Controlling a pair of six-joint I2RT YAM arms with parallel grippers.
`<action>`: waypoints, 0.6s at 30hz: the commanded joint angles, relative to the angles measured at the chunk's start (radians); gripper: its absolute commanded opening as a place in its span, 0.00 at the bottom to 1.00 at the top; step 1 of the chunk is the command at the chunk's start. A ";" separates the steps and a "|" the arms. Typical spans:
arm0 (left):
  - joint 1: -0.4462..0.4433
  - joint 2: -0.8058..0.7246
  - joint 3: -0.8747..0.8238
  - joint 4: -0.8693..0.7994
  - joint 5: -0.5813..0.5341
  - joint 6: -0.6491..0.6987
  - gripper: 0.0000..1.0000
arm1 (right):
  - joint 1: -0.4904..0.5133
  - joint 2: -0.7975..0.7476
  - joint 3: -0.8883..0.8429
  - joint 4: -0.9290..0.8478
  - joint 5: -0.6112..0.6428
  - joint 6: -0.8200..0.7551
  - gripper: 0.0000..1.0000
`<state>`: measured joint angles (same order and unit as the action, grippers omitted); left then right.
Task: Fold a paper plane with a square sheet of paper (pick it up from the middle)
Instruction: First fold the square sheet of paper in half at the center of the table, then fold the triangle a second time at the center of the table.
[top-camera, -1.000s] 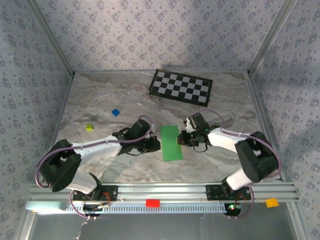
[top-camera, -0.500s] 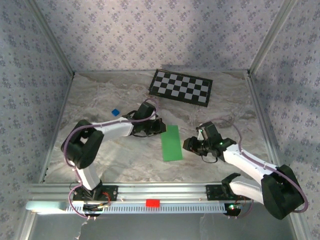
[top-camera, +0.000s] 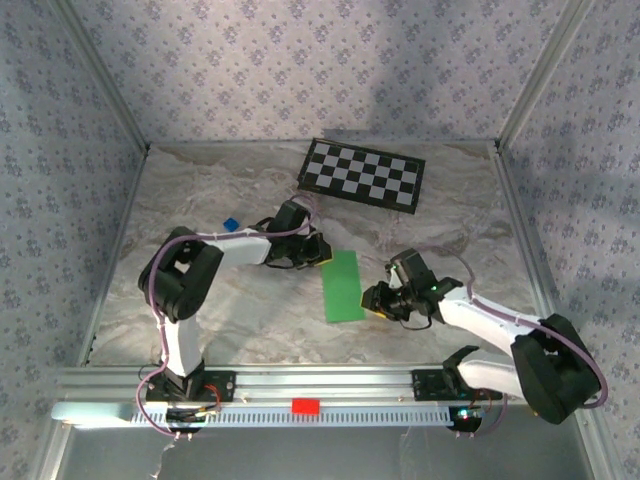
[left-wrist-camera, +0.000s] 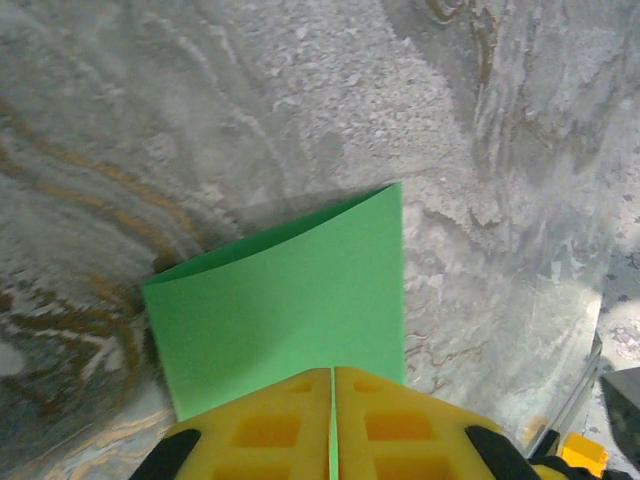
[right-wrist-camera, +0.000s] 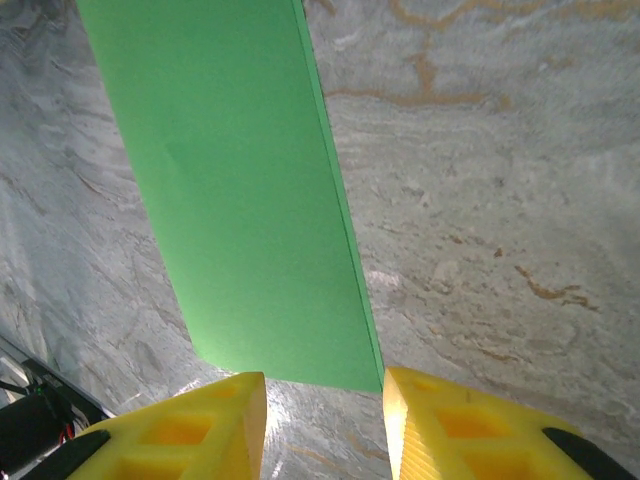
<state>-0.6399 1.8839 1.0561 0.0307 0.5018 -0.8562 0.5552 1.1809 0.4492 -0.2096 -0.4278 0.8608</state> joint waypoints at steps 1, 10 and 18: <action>0.015 0.047 0.028 0.027 0.031 0.017 0.10 | 0.010 0.017 0.003 0.006 -0.032 0.011 0.37; 0.021 0.100 -0.020 0.039 0.022 0.022 0.08 | 0.017 0.076 0.012 0.016 -0.077 0.006 0.43; 0.021 0.109 -0.020 0.039 0.027 0.027 0.08 | 0.013 0.086 0.009 0.099 -0.128 0.031 0.44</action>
<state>-0.6170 1.9663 1.0523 0.0818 0.5243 -0.8555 0.5655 1.2594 0.4492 -0.1535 -0.5152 0.8688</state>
